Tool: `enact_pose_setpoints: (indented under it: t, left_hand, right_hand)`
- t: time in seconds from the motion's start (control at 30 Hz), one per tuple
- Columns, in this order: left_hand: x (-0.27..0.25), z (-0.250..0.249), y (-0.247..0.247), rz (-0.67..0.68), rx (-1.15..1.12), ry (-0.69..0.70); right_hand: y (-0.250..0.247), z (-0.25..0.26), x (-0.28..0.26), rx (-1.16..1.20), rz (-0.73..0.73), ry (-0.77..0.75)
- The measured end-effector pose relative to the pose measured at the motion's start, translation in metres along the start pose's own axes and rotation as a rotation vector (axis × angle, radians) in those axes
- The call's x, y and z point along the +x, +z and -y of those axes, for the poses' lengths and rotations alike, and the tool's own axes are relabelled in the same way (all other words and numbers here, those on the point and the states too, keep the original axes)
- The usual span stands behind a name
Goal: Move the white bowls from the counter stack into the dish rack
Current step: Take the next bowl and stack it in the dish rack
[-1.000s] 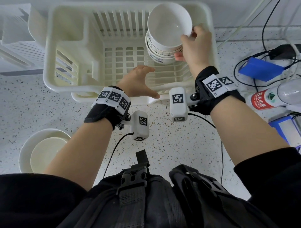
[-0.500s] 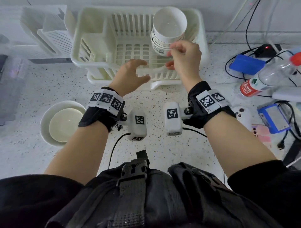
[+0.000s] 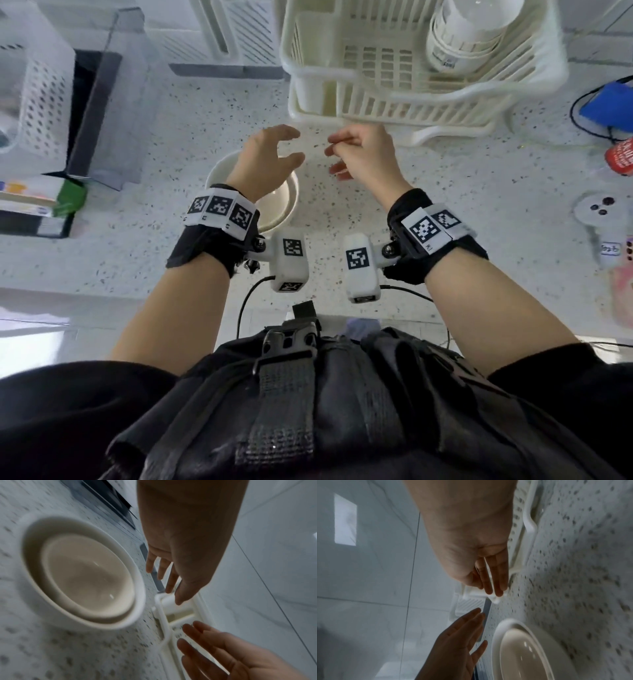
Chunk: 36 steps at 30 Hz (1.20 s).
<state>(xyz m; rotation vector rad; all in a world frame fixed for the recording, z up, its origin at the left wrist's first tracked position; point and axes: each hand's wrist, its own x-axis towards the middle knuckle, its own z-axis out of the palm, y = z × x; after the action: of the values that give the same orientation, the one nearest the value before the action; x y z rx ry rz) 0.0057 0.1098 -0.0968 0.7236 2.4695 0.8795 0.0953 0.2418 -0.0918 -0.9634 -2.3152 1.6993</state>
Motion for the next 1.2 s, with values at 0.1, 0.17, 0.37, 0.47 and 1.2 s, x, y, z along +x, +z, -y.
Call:
enact_pose_setpoints:
  t: [0.1,0.17,0.37,0.47,1.2]
  left_hand:
    - [-0.010,0.037,-0.018,-0.020,0.000,-0.060]
    - [-0.017,0.056,-0.027,-0.048,-0.006,-0.096]
    - [-0.031,0.094,-0.039,-0.076,0.062,-0.182]
    - [-0.034,0.107,-0.036,-0.014,0.021,-0.225]
    - [-0.028,0.113,-0.039,0.059,-0.171,-0.277]
  right_hand:
    - [0.038,0.002,-0.004,-0.036,0.006,0.009]
    - [0.058,0.003,-0.007,-0.063,0.003,0.000]
    - [0.094,0.005,-0.009,-0.336,0.086,0.016]
    - [0.105,0.003,-0.004,-0.494,0.164,0.047]
    - [0.101,0.006,0.009,-0.484,0.141,0.035]
